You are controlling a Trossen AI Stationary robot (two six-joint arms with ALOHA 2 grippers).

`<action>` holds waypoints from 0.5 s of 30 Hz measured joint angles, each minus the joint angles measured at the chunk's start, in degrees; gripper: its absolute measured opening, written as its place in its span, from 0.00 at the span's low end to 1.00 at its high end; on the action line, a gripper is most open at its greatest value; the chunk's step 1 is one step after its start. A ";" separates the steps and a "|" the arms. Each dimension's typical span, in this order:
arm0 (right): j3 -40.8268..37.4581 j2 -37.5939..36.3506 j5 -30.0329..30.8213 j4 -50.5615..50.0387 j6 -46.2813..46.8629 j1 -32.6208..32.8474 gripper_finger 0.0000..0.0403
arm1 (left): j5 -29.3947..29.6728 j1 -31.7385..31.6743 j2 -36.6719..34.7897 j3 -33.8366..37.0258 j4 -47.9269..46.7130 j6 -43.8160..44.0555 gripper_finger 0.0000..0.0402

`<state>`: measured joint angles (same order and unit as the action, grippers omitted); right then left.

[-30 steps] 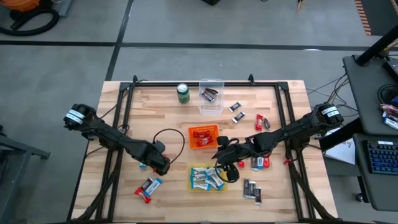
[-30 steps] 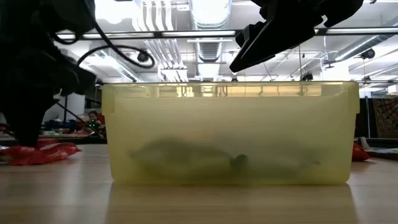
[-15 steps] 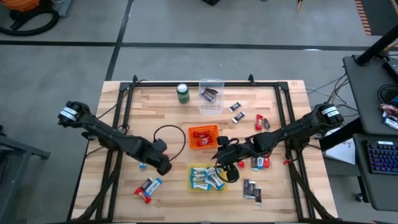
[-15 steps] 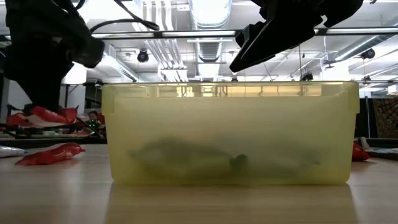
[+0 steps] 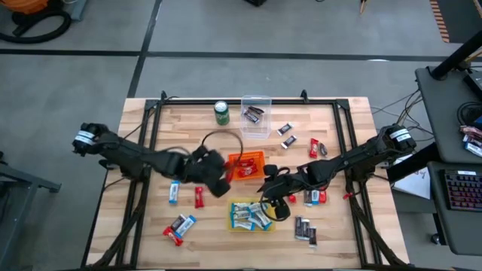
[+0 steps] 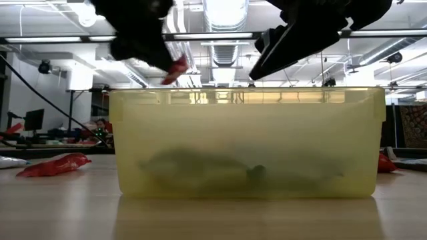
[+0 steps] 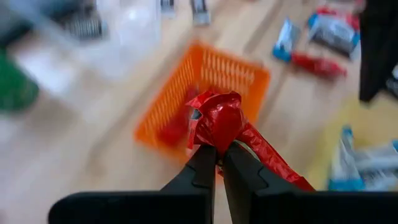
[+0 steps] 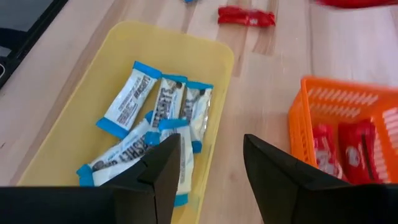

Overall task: Sort candy
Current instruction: Put the red candy into the orange bin

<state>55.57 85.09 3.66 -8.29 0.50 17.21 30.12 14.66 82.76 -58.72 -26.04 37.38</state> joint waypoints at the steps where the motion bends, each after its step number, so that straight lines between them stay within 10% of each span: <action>1: 0.00 -0.34 0.00 -0.83 0.69 0.00 0.41 | 0.02 -1.35 0.36 0.00 2.57 -3.35 0.00; 15: 0.09 -7.20 -0.17 -11.44 9.47 1.51 0.40 | -9.84 -11.05 8.97 0.05 12.53 -43.71 0.00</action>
<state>55.66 77.89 3.49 -19.73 9.97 18.72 20.27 3.61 91.73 -58.67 -13.51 -6.34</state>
